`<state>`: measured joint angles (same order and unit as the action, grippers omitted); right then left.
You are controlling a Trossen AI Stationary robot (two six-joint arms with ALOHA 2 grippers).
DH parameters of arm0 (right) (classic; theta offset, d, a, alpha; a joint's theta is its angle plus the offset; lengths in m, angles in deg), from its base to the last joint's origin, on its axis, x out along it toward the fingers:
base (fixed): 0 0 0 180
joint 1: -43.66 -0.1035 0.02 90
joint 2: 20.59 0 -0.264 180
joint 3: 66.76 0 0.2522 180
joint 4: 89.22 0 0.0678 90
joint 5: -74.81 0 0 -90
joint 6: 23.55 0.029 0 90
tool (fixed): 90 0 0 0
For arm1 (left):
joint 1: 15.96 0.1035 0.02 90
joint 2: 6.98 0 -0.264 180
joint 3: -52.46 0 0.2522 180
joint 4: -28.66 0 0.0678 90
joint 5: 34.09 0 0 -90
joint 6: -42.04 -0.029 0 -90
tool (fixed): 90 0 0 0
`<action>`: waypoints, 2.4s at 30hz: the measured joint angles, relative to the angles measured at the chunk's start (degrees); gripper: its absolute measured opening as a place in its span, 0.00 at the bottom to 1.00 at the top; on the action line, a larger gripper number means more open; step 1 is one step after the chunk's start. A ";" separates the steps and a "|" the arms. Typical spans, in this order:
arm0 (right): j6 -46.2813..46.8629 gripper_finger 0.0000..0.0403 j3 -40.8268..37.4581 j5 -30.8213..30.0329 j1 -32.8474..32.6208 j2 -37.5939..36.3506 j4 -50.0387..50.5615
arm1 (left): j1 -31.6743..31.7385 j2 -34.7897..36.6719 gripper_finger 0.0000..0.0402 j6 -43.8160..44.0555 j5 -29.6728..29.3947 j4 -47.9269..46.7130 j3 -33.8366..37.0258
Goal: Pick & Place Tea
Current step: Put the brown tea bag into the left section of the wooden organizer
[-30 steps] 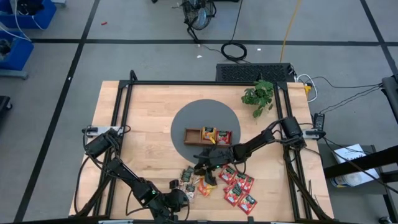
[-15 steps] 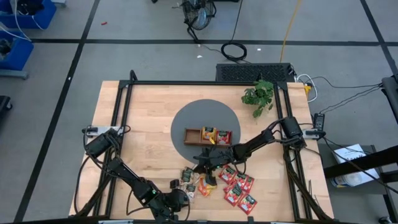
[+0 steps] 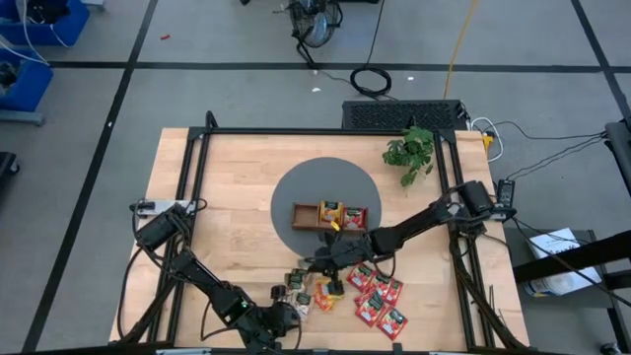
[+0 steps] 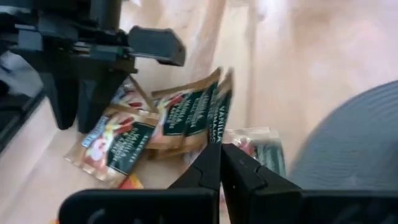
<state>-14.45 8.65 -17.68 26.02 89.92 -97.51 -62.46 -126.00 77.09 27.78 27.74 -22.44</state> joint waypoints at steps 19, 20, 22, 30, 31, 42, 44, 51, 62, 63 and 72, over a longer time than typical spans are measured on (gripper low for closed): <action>-13.03 0.00 0.93 -8.18 -0.68 -22.62 23.13 | 3.42 8.50 0.23 -7.06 2.07 0.91 -0.03; -14.58 0.00 0.93 -9.73 -0.83 -22.89 23.92 | 3.67 9.04 0.23 -7.83 1.72 0.94 -0.04; -16.89 0.00 0.91 -12.53 -0.85 -22.93 24.92 | 3.83 9.63 0.23 -9.43 0.80 0.95 -0.04; -23.12 0.00 0.91 -17.85 2.52 -22.91 23.64 | 3.19 9.88 0.23 -8.18 -0.35 -3.62 -0.04; -23.61 0.00 0.91 -18.02 3.28 -22.91 22.52 | 3.07 9.88 0.23 -7.53 -0.67 -4.53 -0.04; -17.73 0.00 0.91 -6.16 15.77 -19.46 17.35 | 2.43 9.88 0.23 -9.22 -1.38 -9.72 -0.04; -17.39 0.00 0.91 -6.04 17.05 -16.71 16.72 | 2.43 9.90 0.23 -9.91 -1.67 -10.23 -0.04; -16.91 0.00 0.87 -7.27 19.12 -9.50 13.42 | 2.57 9.90 0.23 -10.98 -1.94 -11.43 -0.04; -17.24 0.00 0.87 -7.70 19.86 -7.42 15.13 | 2.58 9.91 0.23 -11.96 -1.94 -11.92 -0.07; -17.24 0.00 0.87 -7.71 19.86 -7.30 15.76 | 2.58 9.92 0.23 -11.96 -1.94 -11.91 -0.09; -17.24 0.00 0.87 -7.73 19.86 -6.99 16.25 | 2.60 9.92 0.23 -11.93 -1.94 -11.84 -0.09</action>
<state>-31.69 9.52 -25.41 45.88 82.93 -81.26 -59.86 -116.08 65.16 25.83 15.89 -22.53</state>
